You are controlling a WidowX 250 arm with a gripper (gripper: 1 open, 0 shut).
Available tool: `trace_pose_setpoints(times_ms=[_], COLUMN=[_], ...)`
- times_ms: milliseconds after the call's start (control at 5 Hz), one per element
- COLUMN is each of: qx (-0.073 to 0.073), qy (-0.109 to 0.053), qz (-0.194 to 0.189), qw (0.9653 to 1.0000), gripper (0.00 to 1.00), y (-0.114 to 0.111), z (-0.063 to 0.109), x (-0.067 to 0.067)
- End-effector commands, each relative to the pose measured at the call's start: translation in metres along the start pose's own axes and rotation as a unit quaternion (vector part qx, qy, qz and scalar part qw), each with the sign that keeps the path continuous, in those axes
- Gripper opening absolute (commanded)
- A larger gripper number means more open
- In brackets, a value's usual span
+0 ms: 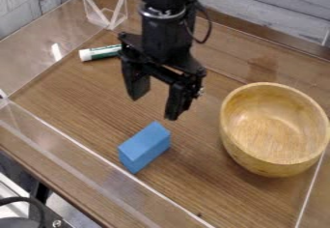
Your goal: Put the blue block in the brown bowl
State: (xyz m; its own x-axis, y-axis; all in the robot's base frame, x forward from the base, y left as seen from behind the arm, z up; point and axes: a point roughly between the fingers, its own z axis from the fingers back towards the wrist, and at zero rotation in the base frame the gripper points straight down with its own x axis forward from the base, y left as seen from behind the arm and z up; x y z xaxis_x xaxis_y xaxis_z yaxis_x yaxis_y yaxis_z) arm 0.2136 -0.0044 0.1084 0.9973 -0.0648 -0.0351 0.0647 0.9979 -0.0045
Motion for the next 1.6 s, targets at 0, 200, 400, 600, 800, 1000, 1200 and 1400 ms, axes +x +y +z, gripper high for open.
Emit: trace_pose_setpoints(times_ms=[0,200,400,600,800,1000,1200,1400], qx=[0.003,0.002,0.002,0.0,-0.002,-0.004,-0.008,-0.011], qy=[-0.019,-0.017,-0.014,-0.012,-0.011,-0.013,-0.019,-0.021], qz=[-0.013,-0.018,-0.022,-0.026,-0.03,-0.033,-0.036,-0.038], qw=[0.9997,0.9997,0.9997,0.9996,0.9995,0.9994,0.9991,0.999], gripper=[1.0,1.0,1.0,1.0,1.0,1.0,1.0,1.0], y=[0.0,0.0,0.0,0.0,0.001,0.003,0.005,0.007], z=[0.005,0.001,-0.004,-0.008,-0.013,-0.019,-0.024,-0.03], x=[0.002,0.0,-0.001,-0.003,-0.004,-0.005,-0.006,-0.007])
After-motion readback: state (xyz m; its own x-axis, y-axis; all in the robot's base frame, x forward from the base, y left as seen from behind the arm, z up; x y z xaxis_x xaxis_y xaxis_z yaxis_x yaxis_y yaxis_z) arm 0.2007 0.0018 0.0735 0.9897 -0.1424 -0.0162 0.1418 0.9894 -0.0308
